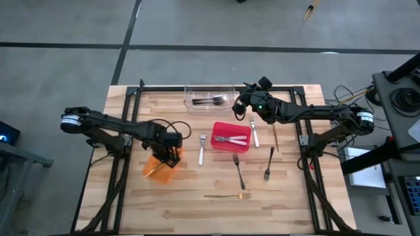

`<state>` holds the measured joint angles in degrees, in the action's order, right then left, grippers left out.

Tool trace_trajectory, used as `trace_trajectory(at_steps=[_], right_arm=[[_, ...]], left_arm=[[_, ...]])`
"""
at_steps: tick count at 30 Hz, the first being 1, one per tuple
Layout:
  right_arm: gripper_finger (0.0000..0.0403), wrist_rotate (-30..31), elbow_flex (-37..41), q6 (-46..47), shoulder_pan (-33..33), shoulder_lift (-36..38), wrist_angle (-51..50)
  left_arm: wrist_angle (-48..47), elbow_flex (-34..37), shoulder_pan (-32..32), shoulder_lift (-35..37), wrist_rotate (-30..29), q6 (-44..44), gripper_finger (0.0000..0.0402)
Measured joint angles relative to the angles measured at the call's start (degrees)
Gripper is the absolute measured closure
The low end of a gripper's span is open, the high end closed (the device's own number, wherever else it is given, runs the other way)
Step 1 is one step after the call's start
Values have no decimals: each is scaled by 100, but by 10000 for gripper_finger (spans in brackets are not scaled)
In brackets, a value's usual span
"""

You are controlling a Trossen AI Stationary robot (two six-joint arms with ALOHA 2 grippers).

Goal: Sort silverware by color (type)
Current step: Put the gold fork into the orange bin

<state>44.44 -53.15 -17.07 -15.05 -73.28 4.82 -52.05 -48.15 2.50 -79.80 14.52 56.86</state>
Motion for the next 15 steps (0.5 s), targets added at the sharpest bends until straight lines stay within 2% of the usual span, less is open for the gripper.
trace_trajectory(at_steps=[15], right_arm=[[280, 1, 0, -17, 0, 0, -20]], left_arm=[[0, 3, 0, -138, -233, -65, 401]])
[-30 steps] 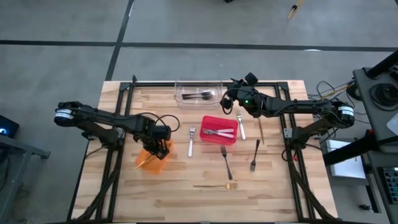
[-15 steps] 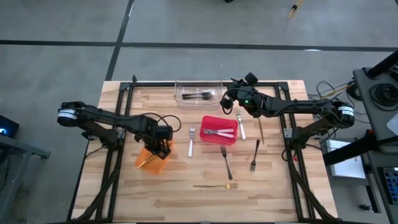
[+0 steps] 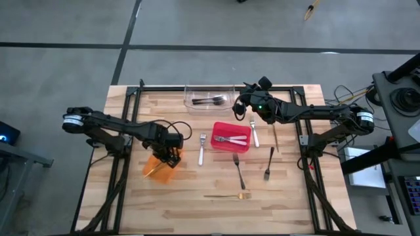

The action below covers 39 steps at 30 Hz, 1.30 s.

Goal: Sort silverware by color (type)
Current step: Put the gold fork into the orange bin

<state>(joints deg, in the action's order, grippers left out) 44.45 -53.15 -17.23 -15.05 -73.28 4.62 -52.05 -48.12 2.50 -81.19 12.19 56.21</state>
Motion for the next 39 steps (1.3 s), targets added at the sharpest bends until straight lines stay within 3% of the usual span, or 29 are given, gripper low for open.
trace_trajectory(at_steps=[22, 39], right_arm=[[280, 0, 0, 9, 0, 0, -10], [280, -146, 0, -61, -125, 0, -136]], left_arm=[[213, 258, 0, 0, -123, 120, 401], [151, 459, 0, 15, -268, -777, 401]])
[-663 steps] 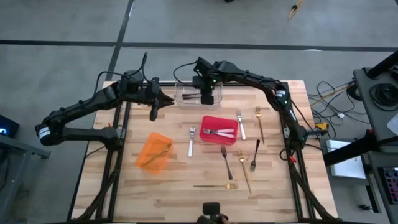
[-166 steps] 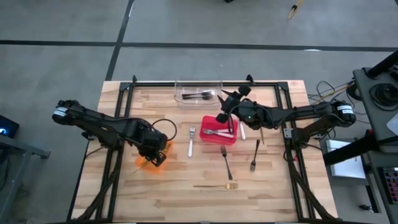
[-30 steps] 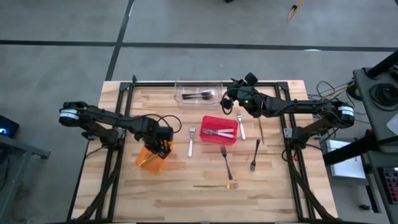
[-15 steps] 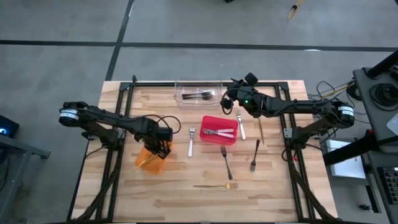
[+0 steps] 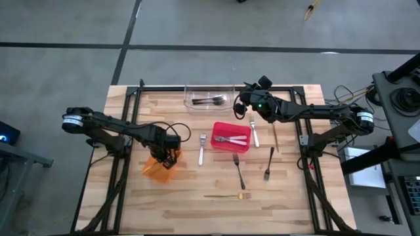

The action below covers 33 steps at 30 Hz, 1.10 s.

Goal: Sort silverware by color (type)
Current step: Put the gold fork into the orange bin

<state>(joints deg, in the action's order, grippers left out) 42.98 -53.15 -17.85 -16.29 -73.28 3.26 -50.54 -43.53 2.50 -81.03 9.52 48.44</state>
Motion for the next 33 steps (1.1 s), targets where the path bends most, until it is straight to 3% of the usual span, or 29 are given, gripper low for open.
trace_trajectory(at_steps=[33], right_arm=[[280, -2, 0, -72, 0, 0, -110]], left_arm=[[282, 6, 0, 22, -41, -211, 385]])
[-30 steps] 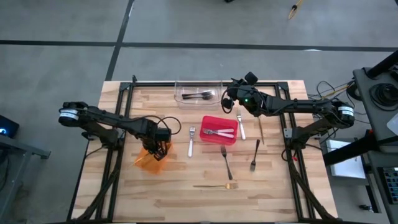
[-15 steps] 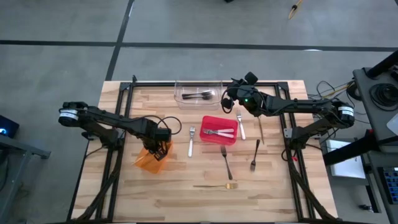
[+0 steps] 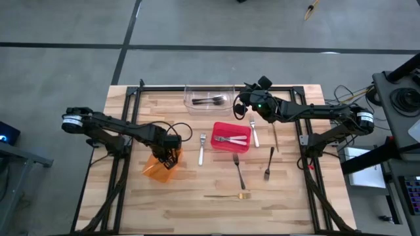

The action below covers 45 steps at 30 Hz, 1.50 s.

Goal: Sort silverware by color (type)
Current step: Put the gold fork into the orange bin

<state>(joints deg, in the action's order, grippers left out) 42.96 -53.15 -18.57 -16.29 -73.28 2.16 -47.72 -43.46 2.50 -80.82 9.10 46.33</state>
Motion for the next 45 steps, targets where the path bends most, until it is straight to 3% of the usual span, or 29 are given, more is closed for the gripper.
trace_trajectory(at_steps=[16, 25, 31, 39, 42, 45], right_arm=[[280, 0, 0, 15, 0, 0, -27], [280, 2, 0, 21, 0, 0, -117], [280, 0, 0, 126, 0, 0, -292], [280, -13, 0, -358, -26, 0, -364], [280, -435, 11, -506, -145, 0, -387], [280, -1344, 152, -633, -386, 2, -380]], left_arm=[[-15, -112, 2, 11, -5, 70, 305], [-1161, -792, 92, 17, -400, -163, 292], [-1326, -829, 525, 206, -491, -993, 292], [-1322, -852, 1271, 851, -1166, -1149, 292], [-1318, -852, 1410, 997, -1661, -809, 292], [-1285, -852, 1404, 1025, -1751, -466, 292]])
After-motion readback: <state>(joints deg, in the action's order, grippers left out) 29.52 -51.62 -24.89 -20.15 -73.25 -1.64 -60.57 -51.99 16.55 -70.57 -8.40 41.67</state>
